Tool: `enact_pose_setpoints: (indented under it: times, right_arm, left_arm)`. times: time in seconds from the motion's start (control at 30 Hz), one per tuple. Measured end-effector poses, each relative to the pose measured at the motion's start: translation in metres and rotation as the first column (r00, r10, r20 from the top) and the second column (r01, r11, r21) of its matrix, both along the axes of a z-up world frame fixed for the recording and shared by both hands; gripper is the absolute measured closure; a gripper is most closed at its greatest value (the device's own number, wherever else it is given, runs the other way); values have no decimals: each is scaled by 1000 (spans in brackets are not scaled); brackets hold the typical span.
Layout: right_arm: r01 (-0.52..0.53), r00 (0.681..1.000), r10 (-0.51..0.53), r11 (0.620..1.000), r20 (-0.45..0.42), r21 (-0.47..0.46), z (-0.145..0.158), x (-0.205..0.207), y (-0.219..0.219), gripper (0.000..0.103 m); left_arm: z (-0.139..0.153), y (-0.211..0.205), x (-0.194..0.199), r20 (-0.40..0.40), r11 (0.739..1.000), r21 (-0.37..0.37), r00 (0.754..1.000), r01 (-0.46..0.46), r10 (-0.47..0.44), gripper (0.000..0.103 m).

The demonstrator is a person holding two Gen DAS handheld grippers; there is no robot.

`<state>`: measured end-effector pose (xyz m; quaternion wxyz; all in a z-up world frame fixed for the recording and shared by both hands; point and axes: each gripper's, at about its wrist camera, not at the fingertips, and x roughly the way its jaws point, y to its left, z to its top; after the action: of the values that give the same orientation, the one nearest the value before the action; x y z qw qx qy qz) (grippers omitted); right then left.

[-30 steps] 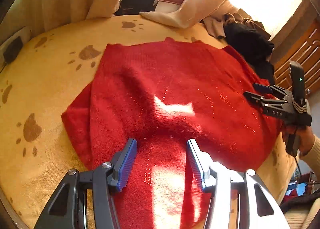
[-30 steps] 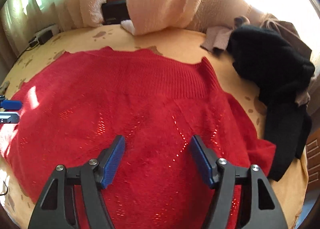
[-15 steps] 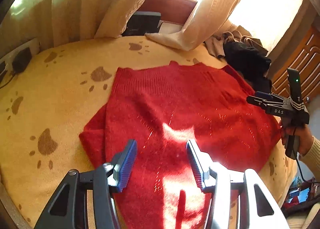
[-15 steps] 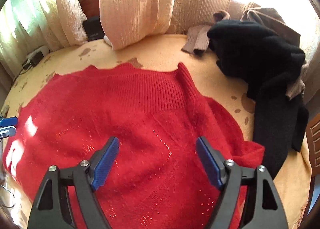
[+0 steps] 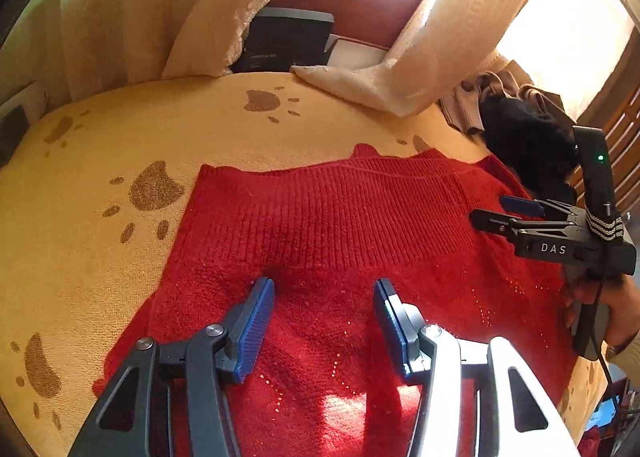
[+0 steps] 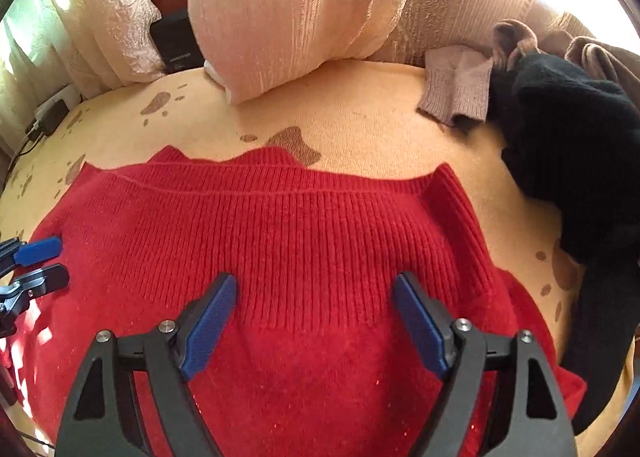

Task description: Fold clothes

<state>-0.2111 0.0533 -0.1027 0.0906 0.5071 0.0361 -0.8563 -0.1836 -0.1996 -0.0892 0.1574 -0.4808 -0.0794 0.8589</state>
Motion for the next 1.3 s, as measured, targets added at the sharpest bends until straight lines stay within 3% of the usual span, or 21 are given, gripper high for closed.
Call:
enact_pose_setpoints:
  times: [0.07,0.2,0.3,0.37,0.5,0.6,0.67,0.8,0.93,1.1,1.3]
  right_arm:
    - [22,1000,-22,1000,9,13,-1,-14,-2,17]
    - [38,999,-38,998,6,59,-4,-36,-10,1]
    - [56,998,-56,997,1,54,0,-37,-8,2]
    - [69,997,-68,996,-33,53,14,-25,-8,4]
    - [9,998,-13,997,-57,-73,40,22,-18,5]
    - [-79,997,77,991,-26,-106,34,48,-44,9]
    - [-111,994,112,988,4,-104,22,54,-59,11]
    - [-109,994,109,994,27,-9,0,43,-71,13]
    - [-66,997,65,997,44,38,-5,14,-72,2]
    - [-3,999,2,1000,47,23,-4,-20,-69,0]
    - [-16,999,16,1000,40,12,-1,-29,-60,0]
  left_arm:
    - [-1,-4,-3,-7,1000,5,1000,-22,22,49]
    - [-1,-9,-8,-16,998,18,998,-64,64,49]
    - [2,-12,-9,5,995,46,996,-87,87,49]
    - [10,-12,-6,0,994,51,996,-94,94,49]
    - [21,-6,0,-45,998,11,997,-57,58,49]
    - [11,-7,-2,-25,998,-26,998,-55,55,49]
    - [5,-16,0,-20,997,0,996,-82,82,49]
    - [1,-22,3,-21,996,11,996,-89,89,49]
    - [0,-22,5,-36,997,8,996,-76,76,49]
    - [-1,-30,7,-44,995,23,994,-97,98,49]
    - [4,-31,4,-18,993,19,993,-114,114,49]
